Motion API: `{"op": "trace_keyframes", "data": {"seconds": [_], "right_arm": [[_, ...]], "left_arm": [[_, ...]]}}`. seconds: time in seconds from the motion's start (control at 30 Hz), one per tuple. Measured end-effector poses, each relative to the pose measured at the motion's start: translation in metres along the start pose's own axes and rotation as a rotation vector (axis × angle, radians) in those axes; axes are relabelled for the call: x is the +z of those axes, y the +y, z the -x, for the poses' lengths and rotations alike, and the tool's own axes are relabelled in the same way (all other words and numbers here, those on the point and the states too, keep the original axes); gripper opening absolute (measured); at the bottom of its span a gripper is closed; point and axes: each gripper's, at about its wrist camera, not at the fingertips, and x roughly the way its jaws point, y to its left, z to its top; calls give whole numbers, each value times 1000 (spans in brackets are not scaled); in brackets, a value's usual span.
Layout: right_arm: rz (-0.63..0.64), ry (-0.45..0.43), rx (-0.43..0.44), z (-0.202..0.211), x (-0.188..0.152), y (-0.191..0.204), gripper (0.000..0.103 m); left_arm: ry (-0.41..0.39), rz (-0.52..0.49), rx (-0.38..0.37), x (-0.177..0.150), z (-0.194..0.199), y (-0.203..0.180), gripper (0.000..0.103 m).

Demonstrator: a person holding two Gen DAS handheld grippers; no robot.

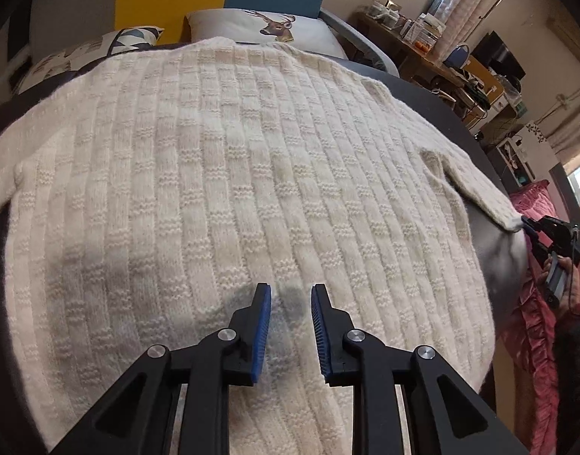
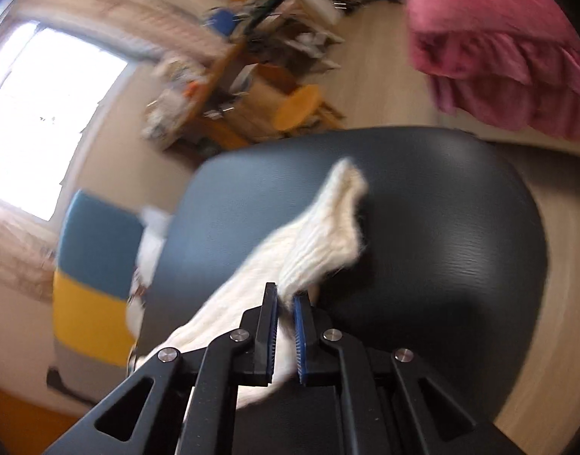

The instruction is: Fold clothes

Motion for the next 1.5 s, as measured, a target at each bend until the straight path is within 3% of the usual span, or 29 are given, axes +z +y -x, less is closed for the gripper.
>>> {"op": "trace_keyframes", "data": {"seconds": [0.13,0.2,0.33,0.43,0.63,0.77,1.0,1.17,1.23,1.37,1.43,1.47,1.5], "right_arm": [[288,68,48,-9,-19,68,7],[371,102,47,-18,-33,83,7],[516,170,42,-36,-64,108,7],[624,222,39,-49,-87,127,7],[666,252,43,-57,-106,126,7],[685,252,48,-56,-114,125,7],[767,215,52,-45,-132,131,7],[801,213,51,-43,-139,135,7],[807,212,44,-43,-141,135,7],[811,201,35,-40,-142,133,8],[770,196,53,-36,-140,129,15],[746,194,64,-33,-138,127,27],[712,187,78,-29,-135,123,27]], "left_arm": [[19,15,-156,34,5,-22,24],[34,9,-235,57,4,-42,26],[46,-63,-310,99,-1,-98,28],[99,-100,-363,123,-20,-141,30],[259,-70,-463,150,-82,-202,35],[330,39,-481,158,-116,-212,38],[383,185,-496,162,-146,-213,40],[408,249,-488,159,-164,-215,40],[390,230,-464,159,-165,-221,39],[347,183,-405,157,-167,-234,9],[309,162,-381,158,-164,-241,6],[288,155,-375,159,-161,-242,6],[270,146,-369,162,-158,-242,6]]}}
